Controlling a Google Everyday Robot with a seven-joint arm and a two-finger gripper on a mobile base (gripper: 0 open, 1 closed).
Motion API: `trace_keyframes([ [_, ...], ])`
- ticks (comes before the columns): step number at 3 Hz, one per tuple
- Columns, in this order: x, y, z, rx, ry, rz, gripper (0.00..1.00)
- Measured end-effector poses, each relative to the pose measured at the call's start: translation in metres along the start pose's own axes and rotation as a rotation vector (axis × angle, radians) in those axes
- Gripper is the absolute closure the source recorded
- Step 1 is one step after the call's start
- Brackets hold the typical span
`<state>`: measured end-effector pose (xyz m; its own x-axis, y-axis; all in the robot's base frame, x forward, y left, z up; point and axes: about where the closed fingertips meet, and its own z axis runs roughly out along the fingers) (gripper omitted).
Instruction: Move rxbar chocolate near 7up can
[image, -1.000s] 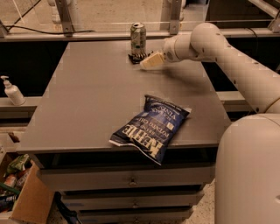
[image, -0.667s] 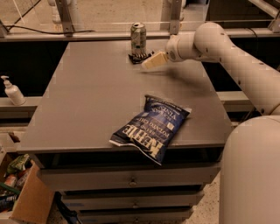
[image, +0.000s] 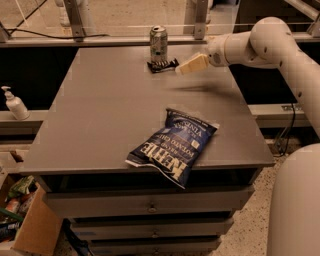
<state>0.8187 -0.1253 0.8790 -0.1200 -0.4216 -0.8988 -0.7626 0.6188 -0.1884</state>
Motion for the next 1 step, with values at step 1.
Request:
trace_keyframes([
  [1, 0.0, -0.0002, 0.0005, 0.002, -0.001, 0.0, 0.0],
])
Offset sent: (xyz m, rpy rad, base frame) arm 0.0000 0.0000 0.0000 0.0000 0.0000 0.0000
